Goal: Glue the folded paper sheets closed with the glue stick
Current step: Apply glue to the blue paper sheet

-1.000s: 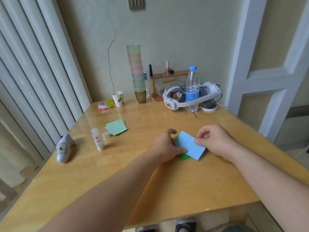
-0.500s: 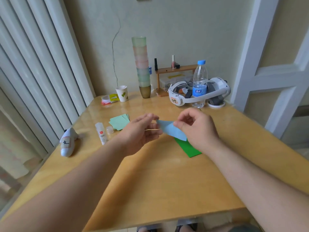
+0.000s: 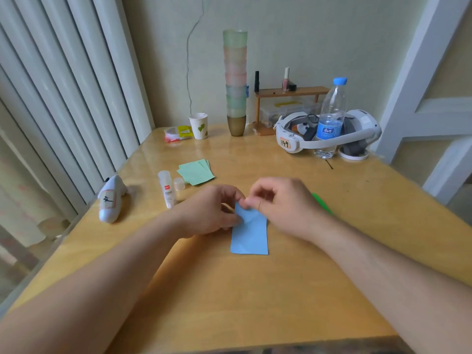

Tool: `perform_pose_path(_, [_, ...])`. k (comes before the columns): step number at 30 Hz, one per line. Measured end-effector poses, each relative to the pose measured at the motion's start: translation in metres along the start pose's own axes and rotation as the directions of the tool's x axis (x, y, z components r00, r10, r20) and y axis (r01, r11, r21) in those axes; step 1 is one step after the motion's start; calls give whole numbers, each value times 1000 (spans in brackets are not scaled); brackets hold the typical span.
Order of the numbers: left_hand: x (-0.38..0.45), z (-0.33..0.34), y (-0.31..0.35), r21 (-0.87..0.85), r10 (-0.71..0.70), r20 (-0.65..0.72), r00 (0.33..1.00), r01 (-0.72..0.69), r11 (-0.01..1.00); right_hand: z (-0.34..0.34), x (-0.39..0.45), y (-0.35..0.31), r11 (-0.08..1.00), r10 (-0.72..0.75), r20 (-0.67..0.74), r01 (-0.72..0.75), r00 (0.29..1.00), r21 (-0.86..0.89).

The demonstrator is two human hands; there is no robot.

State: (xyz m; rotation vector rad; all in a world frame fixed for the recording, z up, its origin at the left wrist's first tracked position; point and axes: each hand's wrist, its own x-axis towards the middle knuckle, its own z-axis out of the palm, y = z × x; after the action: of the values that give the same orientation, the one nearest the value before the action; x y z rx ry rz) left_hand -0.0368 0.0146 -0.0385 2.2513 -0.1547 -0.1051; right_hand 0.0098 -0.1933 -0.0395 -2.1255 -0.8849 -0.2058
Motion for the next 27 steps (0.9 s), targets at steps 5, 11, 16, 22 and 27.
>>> perform_pose_path(5, [1, 0, 3, 239, 88, -17, 996, -81, 968, -11, 21, 18, 967, 229, 153, -208, 961, -145])
perform_pose_path(11, [-1, 2, -10, 271, 136, -82, 987, -109, 956, 9, 23, 25, 979, 198, 293, -174, 935, -107])
perform_pose_path(16, [-1, 4, -16, 379, 184, -99, 978, -134, 916, 17, 22, 27, 981, 195, 279, -181, 940, -78])
perform_pose_path(22, [4, 1, -18, 272, 159, -94, 983, -128, 954, 13, 22, 24, 969, 184, 302, -122, 935, -213])
perform_pose_path(27, [3, 1, -20, 359, 292, -161, 943, -220, 907, 14, 21, 27, 967, 178, 290, -113, 940, -228])
